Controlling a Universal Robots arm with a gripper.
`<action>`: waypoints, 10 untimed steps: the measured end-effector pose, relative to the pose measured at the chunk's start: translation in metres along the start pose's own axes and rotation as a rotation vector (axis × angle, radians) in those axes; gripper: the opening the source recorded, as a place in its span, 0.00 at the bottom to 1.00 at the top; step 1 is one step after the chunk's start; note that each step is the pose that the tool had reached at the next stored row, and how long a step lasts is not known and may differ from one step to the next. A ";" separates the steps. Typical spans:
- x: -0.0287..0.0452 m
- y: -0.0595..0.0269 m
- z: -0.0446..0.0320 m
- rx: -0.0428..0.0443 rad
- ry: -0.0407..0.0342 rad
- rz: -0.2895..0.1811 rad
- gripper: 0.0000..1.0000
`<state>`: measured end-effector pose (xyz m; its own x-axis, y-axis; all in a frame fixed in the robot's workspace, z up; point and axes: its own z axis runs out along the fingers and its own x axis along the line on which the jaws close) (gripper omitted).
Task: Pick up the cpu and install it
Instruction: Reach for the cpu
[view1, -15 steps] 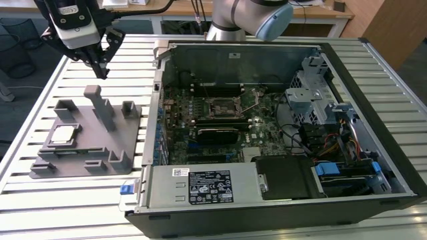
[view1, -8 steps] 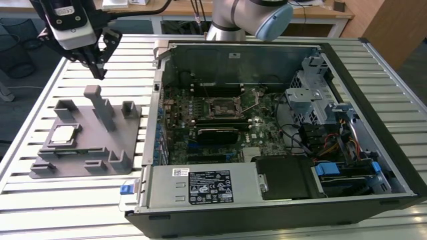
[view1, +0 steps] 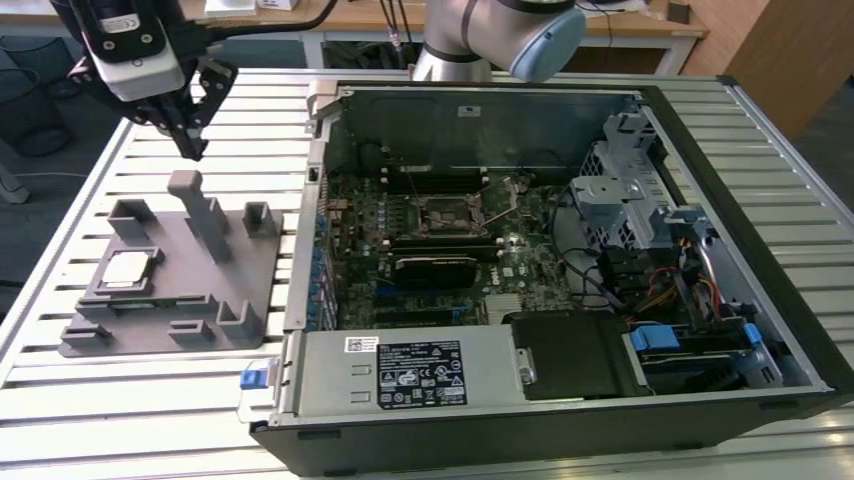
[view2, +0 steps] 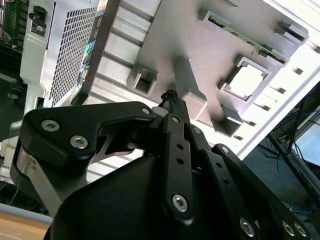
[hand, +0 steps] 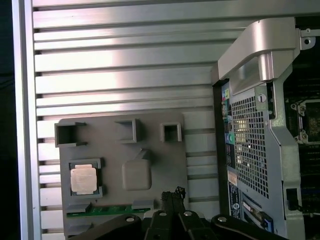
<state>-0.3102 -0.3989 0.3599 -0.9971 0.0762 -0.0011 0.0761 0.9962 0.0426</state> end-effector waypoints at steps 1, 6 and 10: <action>0.0007 0.0000 0.0001 0.0000 0.0002 0.000 0.11; 0.0041 -0.0003 0.0009 0.0001 0.0010 0.000 0.11; 0.0070 -0.0006 0.0015 0.0001 0.0016 0.000 0.11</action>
<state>-0.3172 -0.3989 0.3584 -0.9971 0.0763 0.0005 0.0762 0.9962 0.0425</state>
